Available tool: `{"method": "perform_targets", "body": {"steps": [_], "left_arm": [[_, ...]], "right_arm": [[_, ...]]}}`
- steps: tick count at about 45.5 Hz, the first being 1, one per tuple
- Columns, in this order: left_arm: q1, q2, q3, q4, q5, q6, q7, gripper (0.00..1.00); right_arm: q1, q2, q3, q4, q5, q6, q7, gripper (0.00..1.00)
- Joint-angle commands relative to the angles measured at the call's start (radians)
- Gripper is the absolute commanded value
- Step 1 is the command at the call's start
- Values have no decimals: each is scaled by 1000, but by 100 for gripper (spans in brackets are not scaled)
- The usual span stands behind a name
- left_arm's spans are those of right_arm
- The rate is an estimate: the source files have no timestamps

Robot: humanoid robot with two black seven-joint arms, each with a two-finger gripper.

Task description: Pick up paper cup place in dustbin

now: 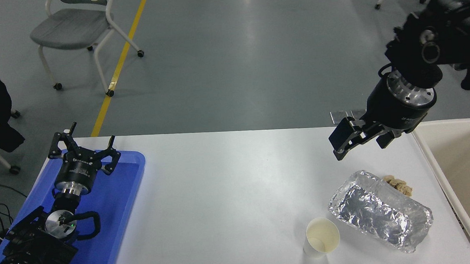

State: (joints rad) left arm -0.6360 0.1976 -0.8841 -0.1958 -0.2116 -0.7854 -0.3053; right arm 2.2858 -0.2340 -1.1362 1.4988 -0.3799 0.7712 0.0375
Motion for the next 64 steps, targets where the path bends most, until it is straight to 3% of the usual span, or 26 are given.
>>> {"method": "perform_targets", "body": {"steps": [1, 11, 33, 51, 64], "left_arm": [[1, -1, -1, 1, 0, 0, 0, 100], [2, -3, -3, -2, 0, 0, 0, 100], [4, -3, -1, 1, 0, 0, 0, 100], [4, -1, -1, 1, -2, 0, -2, 100], [4, 0, -1, 1, 0, 0, -2, 100]], "right_arm": [[35, 176, -103, -14, 64, 14, -2, 100], [57, 194, -157, -28, 279, 14, -2, 100], [132, 182, -116, 23, 489, 14, 4, 100], [80, 122, -77, 49, 472, 14, 4, 100], [-107, 75, 7, 43, 352, -29, 4, 100]]}}
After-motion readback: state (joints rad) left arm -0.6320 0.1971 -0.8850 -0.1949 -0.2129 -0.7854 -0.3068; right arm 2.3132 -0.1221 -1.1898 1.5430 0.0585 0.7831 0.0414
